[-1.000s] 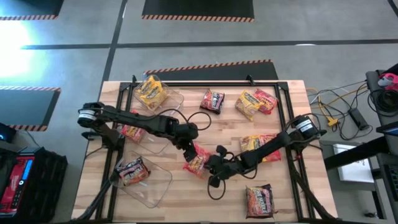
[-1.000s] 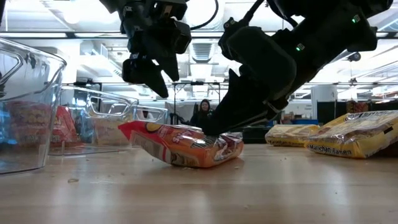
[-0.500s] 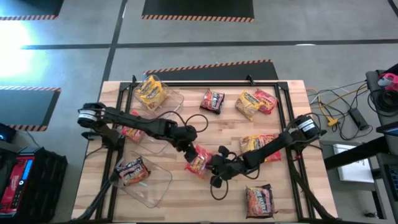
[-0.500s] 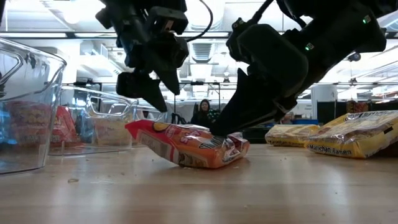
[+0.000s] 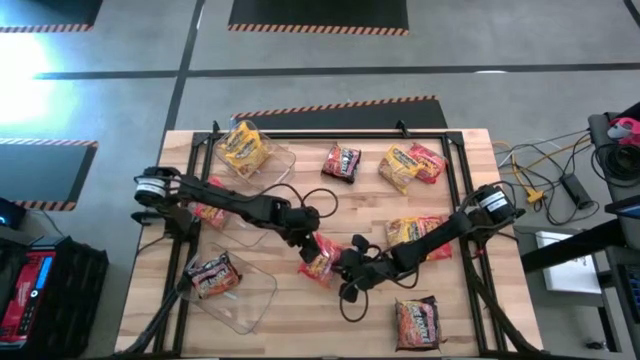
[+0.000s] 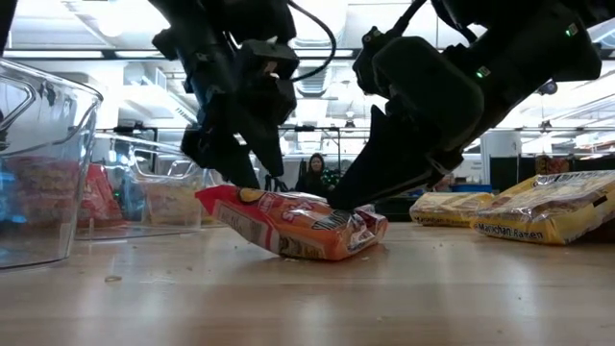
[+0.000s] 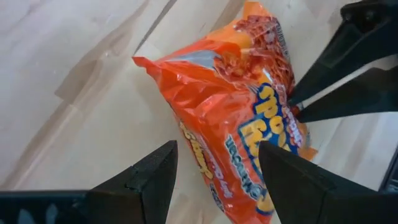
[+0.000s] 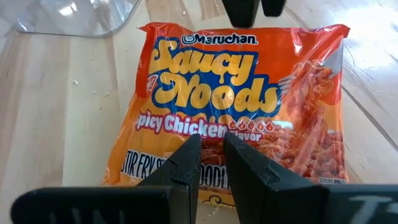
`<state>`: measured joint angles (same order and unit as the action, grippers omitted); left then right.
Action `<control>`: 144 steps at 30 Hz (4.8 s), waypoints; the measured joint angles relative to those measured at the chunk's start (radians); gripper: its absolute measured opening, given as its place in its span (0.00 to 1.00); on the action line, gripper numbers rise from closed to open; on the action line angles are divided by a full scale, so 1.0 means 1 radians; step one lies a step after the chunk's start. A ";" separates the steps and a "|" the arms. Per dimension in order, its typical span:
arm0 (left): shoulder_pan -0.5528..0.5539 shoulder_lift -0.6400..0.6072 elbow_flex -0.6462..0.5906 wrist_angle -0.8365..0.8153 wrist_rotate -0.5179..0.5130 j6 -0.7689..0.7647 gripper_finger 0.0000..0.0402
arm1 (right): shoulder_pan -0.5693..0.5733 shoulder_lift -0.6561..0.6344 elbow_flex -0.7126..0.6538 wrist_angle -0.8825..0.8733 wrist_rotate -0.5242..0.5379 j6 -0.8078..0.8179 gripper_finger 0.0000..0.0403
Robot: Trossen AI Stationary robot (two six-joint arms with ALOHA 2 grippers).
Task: Sort Maruchan noodles
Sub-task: Put the orange noodles pack into the middle transparent bin
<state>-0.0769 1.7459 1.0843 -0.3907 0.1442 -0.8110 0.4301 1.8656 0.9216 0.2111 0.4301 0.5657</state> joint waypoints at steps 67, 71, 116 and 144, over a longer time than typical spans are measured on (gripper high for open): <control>0.037 0.119 -0.004 0.164 0.135 -0.084 0.52 | 0.006 0.001 -0.125 0.128 0.025 0.021 0.16; 0.038 0.129 -0.006 0.214 0.139 -0.086 0.52 | 0.006 0.001 -0.126 0.127 0.027 0.017 0.16; 0.042 0.149 0.028 0.281 0.241 0.029 0.37 | 0.031 -0.111 -0.136 -0.026 -0.030 0.092 0.16; 0.040 0.151 0.062 0.206 0.294 0.017 0.63 | 0.029 -0.050 -0.135 0.078 0.013 0.026 0.16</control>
<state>-0.0364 1.8966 1.1461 -0.1847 0.4382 -0.7944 0.4595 1.8160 0.7864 0.2889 0.4427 0.5917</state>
